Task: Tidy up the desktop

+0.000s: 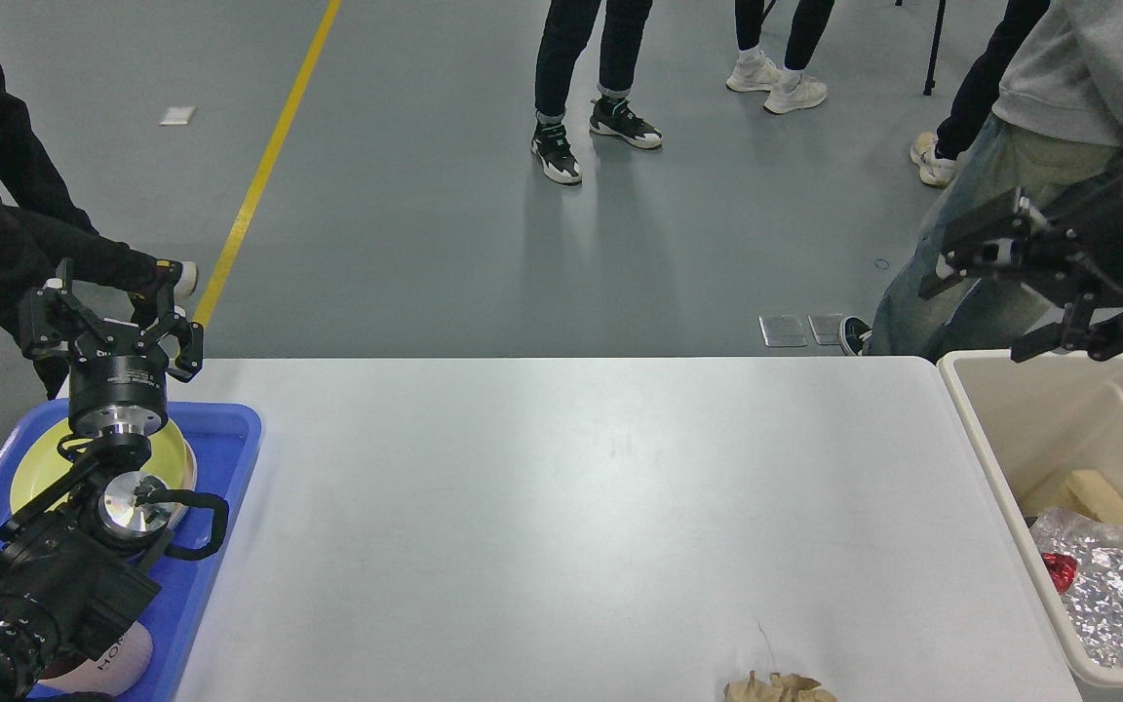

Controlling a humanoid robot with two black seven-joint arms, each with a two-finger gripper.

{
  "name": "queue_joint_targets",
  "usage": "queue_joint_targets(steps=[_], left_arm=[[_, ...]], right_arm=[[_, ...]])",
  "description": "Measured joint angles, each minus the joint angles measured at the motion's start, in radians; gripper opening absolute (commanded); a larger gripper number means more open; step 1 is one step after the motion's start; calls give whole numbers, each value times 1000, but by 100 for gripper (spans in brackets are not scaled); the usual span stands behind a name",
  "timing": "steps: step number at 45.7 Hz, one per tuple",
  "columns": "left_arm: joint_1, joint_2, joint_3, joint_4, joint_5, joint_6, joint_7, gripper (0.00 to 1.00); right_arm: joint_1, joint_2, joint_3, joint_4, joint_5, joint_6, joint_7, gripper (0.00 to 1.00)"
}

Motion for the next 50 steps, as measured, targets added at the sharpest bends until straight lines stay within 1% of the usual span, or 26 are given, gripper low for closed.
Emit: queue_joint_targets(steps=[7,14,22,28,35,42,50], left_arm=[[0,0,0,0,0,0,0,96],[0,0,0,0,0,0,0,96],[0,0,0,0,0,0,0,96],[0,0,0,0,0,0,0,96],[0,0,0,0,0,0,0,96],[0,-1,0,0,0,0,0,96],[0,-2,-3,0,0,0,0,96]], right_arm=[[-46,40,7,117,-77,-39,0,100],[-98,92,32,170,-99,-56,0,100],[-184,152,102,174,-140,-57,2,100],[-319,225,176,165,-204,-70,3,100],[-462,316,209,146,-245,-121,1,100],[-549,385,212,128,-248,-156,1,100],[-609,407,210,120,-248,-214,0,100]])
